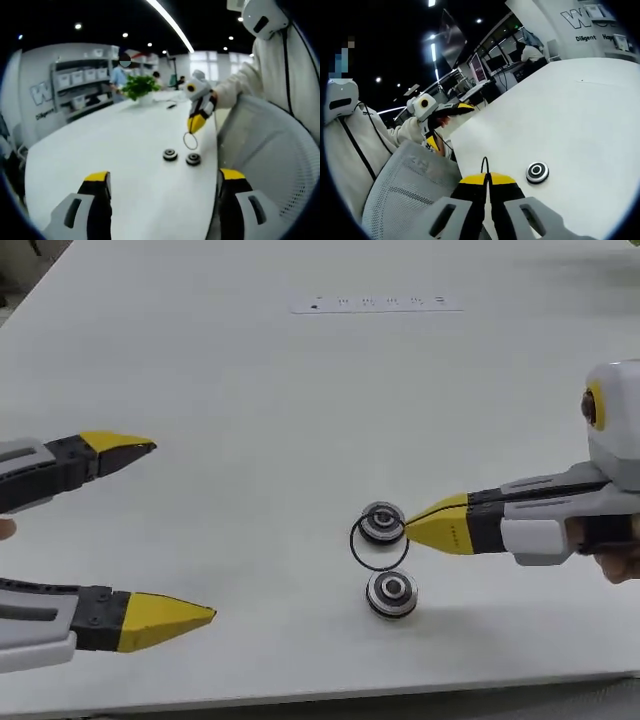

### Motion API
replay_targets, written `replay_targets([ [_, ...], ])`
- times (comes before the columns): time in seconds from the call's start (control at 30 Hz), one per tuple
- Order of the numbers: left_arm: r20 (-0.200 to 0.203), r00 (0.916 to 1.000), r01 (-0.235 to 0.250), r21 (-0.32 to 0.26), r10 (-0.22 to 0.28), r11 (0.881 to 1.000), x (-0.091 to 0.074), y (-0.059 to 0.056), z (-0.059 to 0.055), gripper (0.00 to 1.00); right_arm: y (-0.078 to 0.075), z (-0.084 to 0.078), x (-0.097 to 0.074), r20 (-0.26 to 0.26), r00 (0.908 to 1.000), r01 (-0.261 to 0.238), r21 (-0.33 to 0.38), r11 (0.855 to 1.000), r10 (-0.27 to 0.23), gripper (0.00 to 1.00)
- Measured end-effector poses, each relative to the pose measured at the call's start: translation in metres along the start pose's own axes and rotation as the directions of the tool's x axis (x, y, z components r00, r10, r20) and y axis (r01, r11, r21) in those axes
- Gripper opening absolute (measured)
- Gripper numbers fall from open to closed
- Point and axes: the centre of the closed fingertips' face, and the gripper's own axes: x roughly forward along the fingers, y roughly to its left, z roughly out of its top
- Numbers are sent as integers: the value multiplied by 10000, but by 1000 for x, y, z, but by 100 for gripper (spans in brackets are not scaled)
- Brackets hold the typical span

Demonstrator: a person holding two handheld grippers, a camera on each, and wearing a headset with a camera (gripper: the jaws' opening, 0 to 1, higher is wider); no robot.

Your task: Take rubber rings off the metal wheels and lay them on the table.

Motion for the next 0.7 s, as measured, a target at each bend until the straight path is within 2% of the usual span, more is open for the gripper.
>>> replay_targets([
  [0.27, 30, 9996, -285, -128, 286, 9995, -7, -2, -6, 100, 17, 7, 10, -135, 9992, -368, -247, 9990, 365, 0],
  [0.4, -58, 9997, -245, -242, 243, 9994, -8, -7, -12, 100, 25, 10, 19, -227, 9981, -577, -343, 9977, 569, 0],
  [0.7, -171, 9998, -66, -508, 57, 9987, -4, -20, -23, 100, 26, 7, 33, -542, 9959, -743, -373, 9965, 722, 0],
])
